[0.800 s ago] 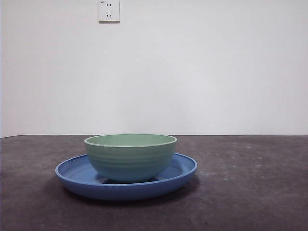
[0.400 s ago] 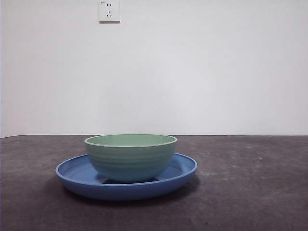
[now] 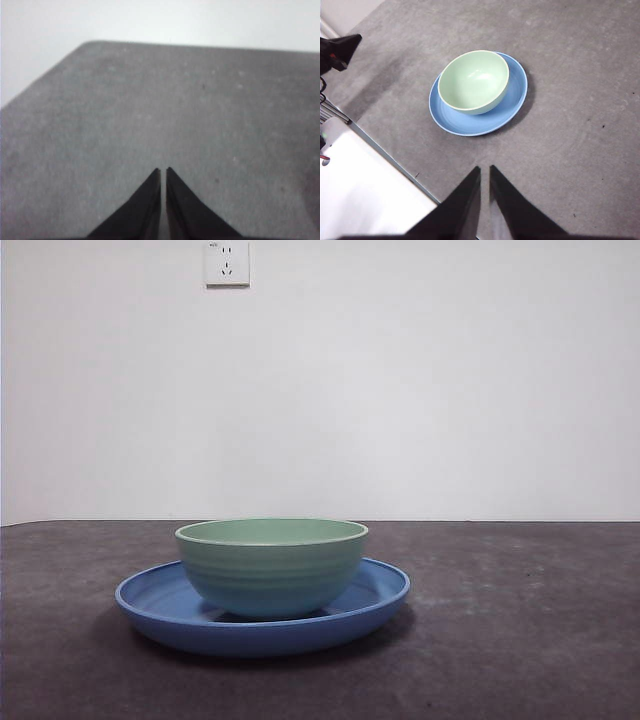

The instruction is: Place the green bowl on the blue plate

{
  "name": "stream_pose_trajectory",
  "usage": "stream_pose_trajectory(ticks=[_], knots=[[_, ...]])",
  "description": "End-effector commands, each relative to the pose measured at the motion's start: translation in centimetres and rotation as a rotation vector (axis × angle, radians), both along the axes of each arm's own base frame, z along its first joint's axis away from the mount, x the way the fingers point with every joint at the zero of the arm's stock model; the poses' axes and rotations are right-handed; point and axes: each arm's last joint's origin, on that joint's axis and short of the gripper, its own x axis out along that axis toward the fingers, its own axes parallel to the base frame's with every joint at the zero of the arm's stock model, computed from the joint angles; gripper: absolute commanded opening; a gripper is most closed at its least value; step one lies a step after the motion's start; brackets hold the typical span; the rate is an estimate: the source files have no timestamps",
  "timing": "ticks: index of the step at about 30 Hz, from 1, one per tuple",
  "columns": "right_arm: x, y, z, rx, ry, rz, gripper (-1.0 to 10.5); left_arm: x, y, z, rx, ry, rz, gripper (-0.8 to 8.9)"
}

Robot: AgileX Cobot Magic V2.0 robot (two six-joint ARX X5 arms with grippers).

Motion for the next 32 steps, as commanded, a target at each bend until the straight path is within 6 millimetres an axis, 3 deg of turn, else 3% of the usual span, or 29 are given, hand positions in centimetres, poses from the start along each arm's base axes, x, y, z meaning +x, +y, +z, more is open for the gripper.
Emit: stream_pose_trajectory(ticks=[1, 32], knots=[[0.01, 0.06, 0.27, 0.011, -0.009, 0.003, 0.3, -0.04, 0.01, -0.58, 0.001, 0.004, -0.003, 0.19], [0.01, 0.06, 0.27, 0.011, -0.009, 0.003, 0.3, -0.04, -0.03, -0.58, 0.036, 0.006, -0.023, 0.19]])
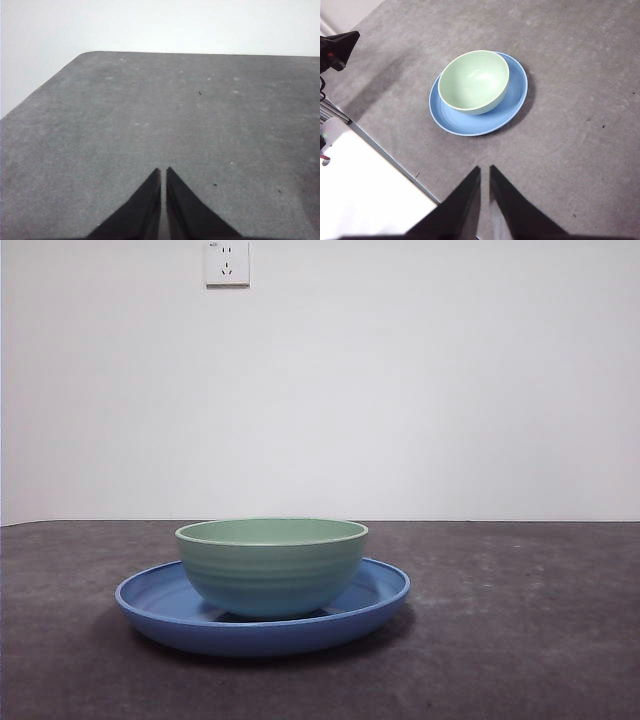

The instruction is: Place the green bowl on the blue plate

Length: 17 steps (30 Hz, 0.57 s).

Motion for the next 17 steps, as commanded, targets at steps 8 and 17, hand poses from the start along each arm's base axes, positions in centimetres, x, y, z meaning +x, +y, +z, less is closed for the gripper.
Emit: stream_pose_trajectory(ticks=[8, 17], knots=[[-0.4, -1.3, 0.6, -0.011, -0.184, -0.112, 0.3, 0.1, 0.0, -0.7, 0.012, 0.027, -0.003, 0.19], [1.7, -3.2, -5.8, -0.047, -0.637, -0.474, 0.3, 0.1, 0.0, -0.7, 0.012, 0.027, -0.003, 0.19]])
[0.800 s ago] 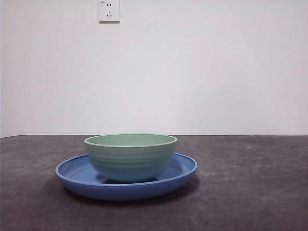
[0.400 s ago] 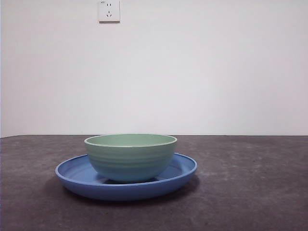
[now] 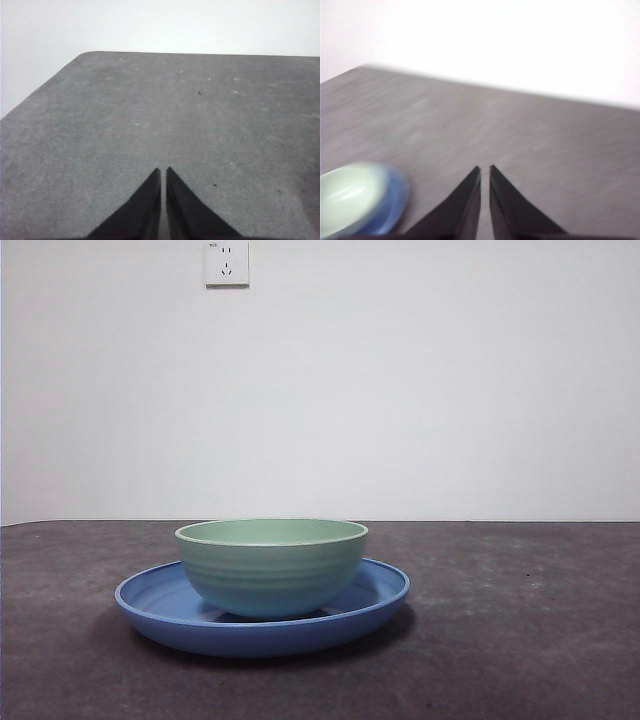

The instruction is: Place the green bowl on the blue plate

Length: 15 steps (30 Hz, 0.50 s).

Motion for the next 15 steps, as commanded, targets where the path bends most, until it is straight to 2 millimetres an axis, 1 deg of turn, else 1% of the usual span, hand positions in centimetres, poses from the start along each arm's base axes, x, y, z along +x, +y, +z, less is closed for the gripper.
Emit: stream_pose_trajectory(ticks=[1, 4, 7, 12, 15], knots=[[1.2, -0.4, -3.7, -0.023, -0.1, -0.078, 0.3, 0.1, 0.0, -0.7, 0.012, 0.027, -0.003, 0.19], [2.0, -0.8, -7.1, -0.02, -0.158, -0.125, 0.3, 0.1, 0.0, -0.7, 0.012, 0.027, -0.003, 0.19], [2.4, -1.0, -9.8, 0.002, -0.158, -0.146, 0.3, 0.1, 0.0, -0.7, 0.012, 0.027, -0.004, 0.19], [2.8, -1.2, -12.8, 0.002, -0.11, -0.207, 0.3, 0.1, 0.0, -0.7, 0.012, 0.027, -0.003, 0.19], [3.0, -1.3, -13.9, -0.004, -0.086, -0.255, 0.3, 0.1, 0.0, -0.7, 0.012, 0.027, -0.003, 0.19]])
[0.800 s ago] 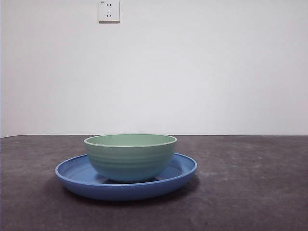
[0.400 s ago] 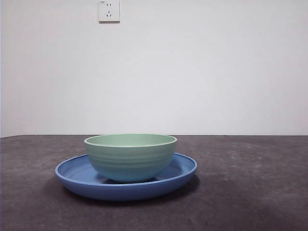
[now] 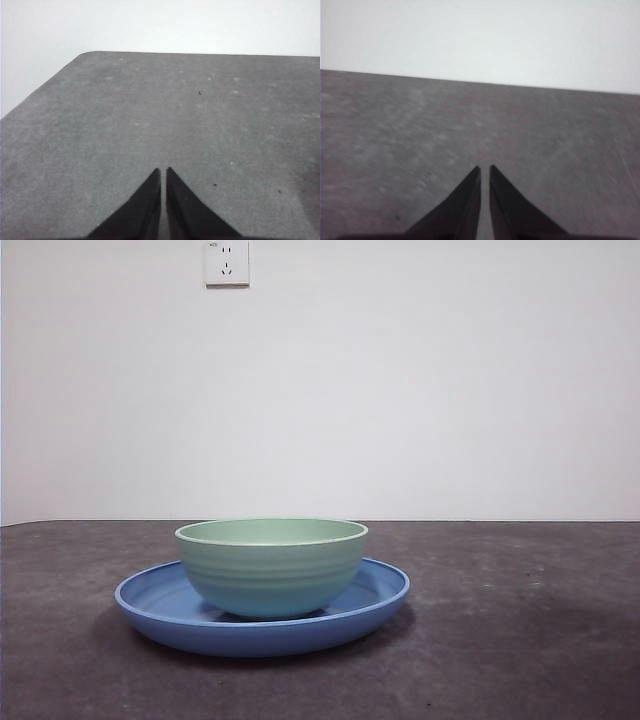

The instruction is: Place the green bowl on the blue plate

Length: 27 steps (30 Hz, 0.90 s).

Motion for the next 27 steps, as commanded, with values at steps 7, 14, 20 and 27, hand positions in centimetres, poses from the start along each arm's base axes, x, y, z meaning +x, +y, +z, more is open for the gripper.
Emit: stream_pose_trajectory(ticks=[7, 14, 20, 27], knots=[[0.1, -0.2, -1.9, 0.02, 0.067, -0.082, 0.3, 0.1, 0.0, -0.7, 0.012, 0.027, -0.003, 0.19], [0.0, -0.2, -2.4, -0.005, 0.114, -0.125, 0.3, 0.1, 0.0, -0.7, 0.012, 0.027, -0.004, 0.19], [0.0, -0.1, -2.4, -0.009, 0.114, -0.112, 0.3, 0.1, 0.0, -0.7, 0.012, 0.027, -0.003, 0.19], [0.1, -0.1, -2.1, -0.008, 0.085, -0.113, 0.3, 0.1, 0.0, -0.7, 0.012, 0.027, -0.003, 0.19]])
